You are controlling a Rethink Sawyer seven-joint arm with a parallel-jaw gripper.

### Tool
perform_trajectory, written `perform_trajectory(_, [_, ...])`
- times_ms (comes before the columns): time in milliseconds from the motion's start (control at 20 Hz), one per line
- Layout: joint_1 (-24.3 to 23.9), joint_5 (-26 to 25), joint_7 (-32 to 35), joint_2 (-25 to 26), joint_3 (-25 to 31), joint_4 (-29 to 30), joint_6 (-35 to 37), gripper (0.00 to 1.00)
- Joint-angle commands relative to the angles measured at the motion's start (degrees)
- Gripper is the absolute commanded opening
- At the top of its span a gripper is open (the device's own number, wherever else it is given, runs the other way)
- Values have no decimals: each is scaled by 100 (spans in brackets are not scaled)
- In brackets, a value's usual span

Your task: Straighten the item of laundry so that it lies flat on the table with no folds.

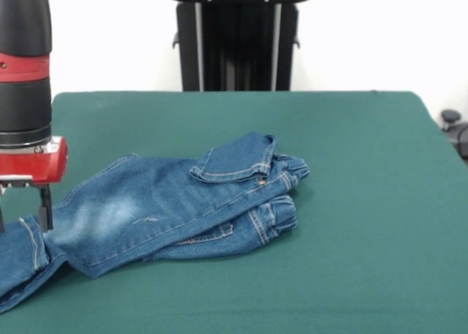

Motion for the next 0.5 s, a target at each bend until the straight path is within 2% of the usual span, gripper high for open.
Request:
perform_trajectory(50, [250, -11, 542, 548, 223, 249, 32, 100])
perform_trajectory(500, [206, -32, 513, 632, 257, 228, -54, 100])
